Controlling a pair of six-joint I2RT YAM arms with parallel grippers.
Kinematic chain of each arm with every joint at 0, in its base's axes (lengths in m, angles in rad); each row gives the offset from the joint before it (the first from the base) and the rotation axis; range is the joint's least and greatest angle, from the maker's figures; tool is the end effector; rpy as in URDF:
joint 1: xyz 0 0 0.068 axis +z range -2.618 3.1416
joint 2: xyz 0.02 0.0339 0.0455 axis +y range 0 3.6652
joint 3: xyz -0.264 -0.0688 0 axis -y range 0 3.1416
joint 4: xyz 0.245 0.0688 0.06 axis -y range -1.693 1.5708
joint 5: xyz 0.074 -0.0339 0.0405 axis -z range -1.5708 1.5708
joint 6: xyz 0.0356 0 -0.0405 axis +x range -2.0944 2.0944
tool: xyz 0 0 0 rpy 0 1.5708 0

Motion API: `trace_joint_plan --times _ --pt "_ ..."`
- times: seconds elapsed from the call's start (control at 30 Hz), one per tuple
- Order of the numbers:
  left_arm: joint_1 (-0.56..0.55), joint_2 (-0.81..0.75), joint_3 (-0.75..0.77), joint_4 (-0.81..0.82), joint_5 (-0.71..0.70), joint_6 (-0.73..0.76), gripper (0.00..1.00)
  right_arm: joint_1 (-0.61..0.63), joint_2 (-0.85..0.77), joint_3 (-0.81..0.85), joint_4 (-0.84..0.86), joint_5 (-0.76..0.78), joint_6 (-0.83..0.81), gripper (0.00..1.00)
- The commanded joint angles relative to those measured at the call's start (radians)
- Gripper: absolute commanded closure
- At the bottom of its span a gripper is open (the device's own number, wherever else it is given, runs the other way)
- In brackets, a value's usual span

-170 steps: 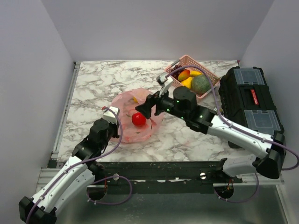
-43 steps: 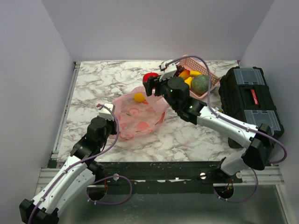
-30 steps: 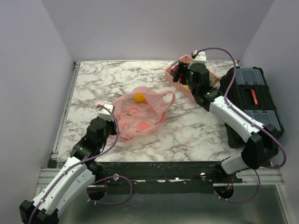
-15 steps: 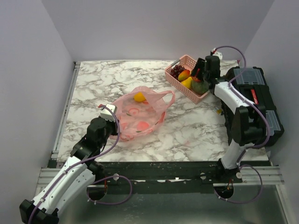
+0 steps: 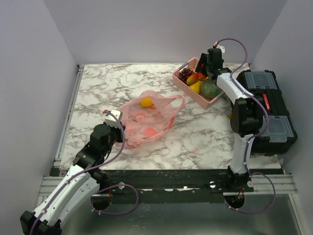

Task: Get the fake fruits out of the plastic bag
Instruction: Place the fake fruit in the bin.

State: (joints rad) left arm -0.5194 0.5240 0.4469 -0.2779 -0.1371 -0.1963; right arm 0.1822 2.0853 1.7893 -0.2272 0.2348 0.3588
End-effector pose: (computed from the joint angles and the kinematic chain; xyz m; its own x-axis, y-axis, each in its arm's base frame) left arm 0.1264 -0.0666 0.2486 -0.3702 -0.0109 -0.9289 0.3143 0.9395 -0.1363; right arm 0.4891 0.0817 0.2750 -0.4524 0.2639 -0.8519 0.1931 0.9615 0.1953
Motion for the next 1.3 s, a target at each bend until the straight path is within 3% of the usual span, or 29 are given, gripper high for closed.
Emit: trace_joint_plan --times 0.0,0.27,0.57,0.9,1.13,1.27 --pt "-0.002 -0.003 0.024 0.026 0.026 0.017 1.0 0.001 0.036 0.024 -0.066 0.028 -0.028 0.22" --pt "-0.001 0.001 0.026 0.018 0.032 0.014 1.0 0.001 0.002 -0.005 -0.084 0.017 -0.048 0.04" --pt "-0.001 0.026 0.029 0.031 0.04 0.014 1.0 0.001 -0.095 -0.068 -0.189 -0.053 -0.011 0.03" --pt "0.005 -0.007 0.021 0.043 0.056 0.004 1.0 0.017 -0.455 -0.441 -0.1 -0.148 0.058 0.0" --pt "0.005 0.0 0.028 0.03 0.054 0.003 1.0 0.115 -0.595 -0.53 -0.108 -0.229 0.082 0.0" --pt "0.006 -0.004 0.026 0.027 0.04 0.006 1.0 0.24 -0.679 -0.507 -0.114 -0.228 0.097 0.0"
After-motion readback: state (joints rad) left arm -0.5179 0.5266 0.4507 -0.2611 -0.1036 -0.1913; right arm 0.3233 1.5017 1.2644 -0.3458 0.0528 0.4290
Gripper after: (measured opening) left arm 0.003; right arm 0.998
